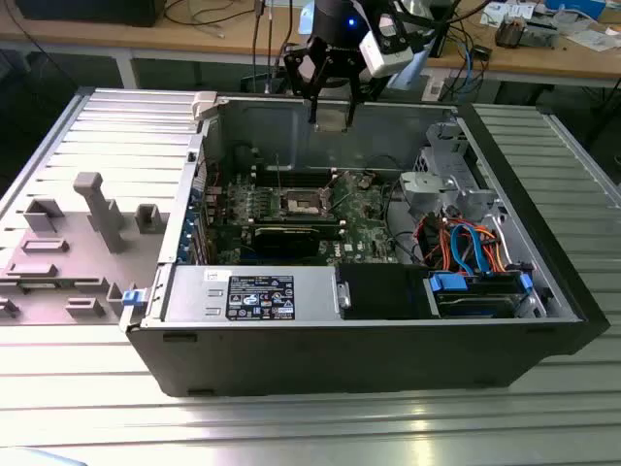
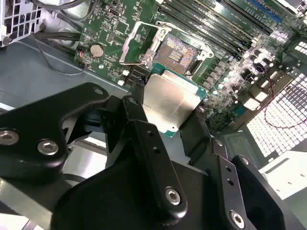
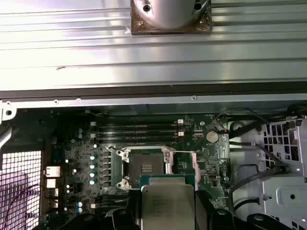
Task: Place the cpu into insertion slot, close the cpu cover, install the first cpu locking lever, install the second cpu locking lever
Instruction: 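Place the cpu into insertion slot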
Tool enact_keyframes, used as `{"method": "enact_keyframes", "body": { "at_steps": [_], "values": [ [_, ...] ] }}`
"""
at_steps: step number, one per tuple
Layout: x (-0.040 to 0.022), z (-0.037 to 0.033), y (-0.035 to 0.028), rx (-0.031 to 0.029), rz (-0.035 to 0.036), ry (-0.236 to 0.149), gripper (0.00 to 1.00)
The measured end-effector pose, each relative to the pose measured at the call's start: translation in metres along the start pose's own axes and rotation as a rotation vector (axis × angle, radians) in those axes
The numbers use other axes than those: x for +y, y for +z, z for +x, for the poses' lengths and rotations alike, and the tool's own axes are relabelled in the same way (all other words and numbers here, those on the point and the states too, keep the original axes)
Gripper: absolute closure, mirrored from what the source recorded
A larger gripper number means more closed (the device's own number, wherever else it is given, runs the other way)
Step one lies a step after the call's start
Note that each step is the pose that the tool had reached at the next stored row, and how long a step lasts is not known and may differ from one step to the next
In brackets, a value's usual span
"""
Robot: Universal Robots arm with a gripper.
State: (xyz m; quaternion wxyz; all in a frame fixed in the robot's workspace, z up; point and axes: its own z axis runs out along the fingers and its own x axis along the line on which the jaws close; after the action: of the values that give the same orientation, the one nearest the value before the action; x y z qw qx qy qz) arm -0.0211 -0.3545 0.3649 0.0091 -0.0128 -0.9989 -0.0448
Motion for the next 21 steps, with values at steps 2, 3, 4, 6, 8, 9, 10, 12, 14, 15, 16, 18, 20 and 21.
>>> {"method": "enact_keyframes", "body": {
  "at_steps": [2,3,4,6,8,9,10,12,14,15,16,18,20,21],
  "values": [
    [0.0,0.0,0.0,0.0,0.0,0.0,0.46],
    [0.0,0.0,0.0,0.0,0.0,0.0,0.46],
    [0.0,0.0,0.0,0.0,0.0,0.0,0.46],
    [0.0,0.0002,0.0,0.0,0.0,0.0,0.46],
    [0.0,0.0012,0.0001,-0.0002,-0.0001,0.002,0.46],
    [0.0,0.0017,0.0001,-0.0005,-0.0001,0.007,0.46],
    [0.0,0.0018,0.0002,-0.0013,-0.0003,0.014,0.46],
    [-0.0001,0.0019,0.0004,-0.0035,-0.0005,0.04,0.46],
    [-0.0001,0.0019,0.0009,-0.0054,-0.0011,0.061,0.46],
    [-0.0001,0.0019,0.001,-0.0062,-0.0013,0.07,0.46],
    [-0.0002,0.002,0.0014,-0.0074,-0.0017,0.083,0.46],
    [-0.0002,0.0023,0.0017,-0.0088,-0.0019,0.099,0.46],
    [-0.0003,0.0032,0.0019,-0.0095,-0.002,0.107,0.46],
    [-0.0003,0.0041,0.0021,-0.0097,-0.0021,0.109,0.46]
  ]
}}
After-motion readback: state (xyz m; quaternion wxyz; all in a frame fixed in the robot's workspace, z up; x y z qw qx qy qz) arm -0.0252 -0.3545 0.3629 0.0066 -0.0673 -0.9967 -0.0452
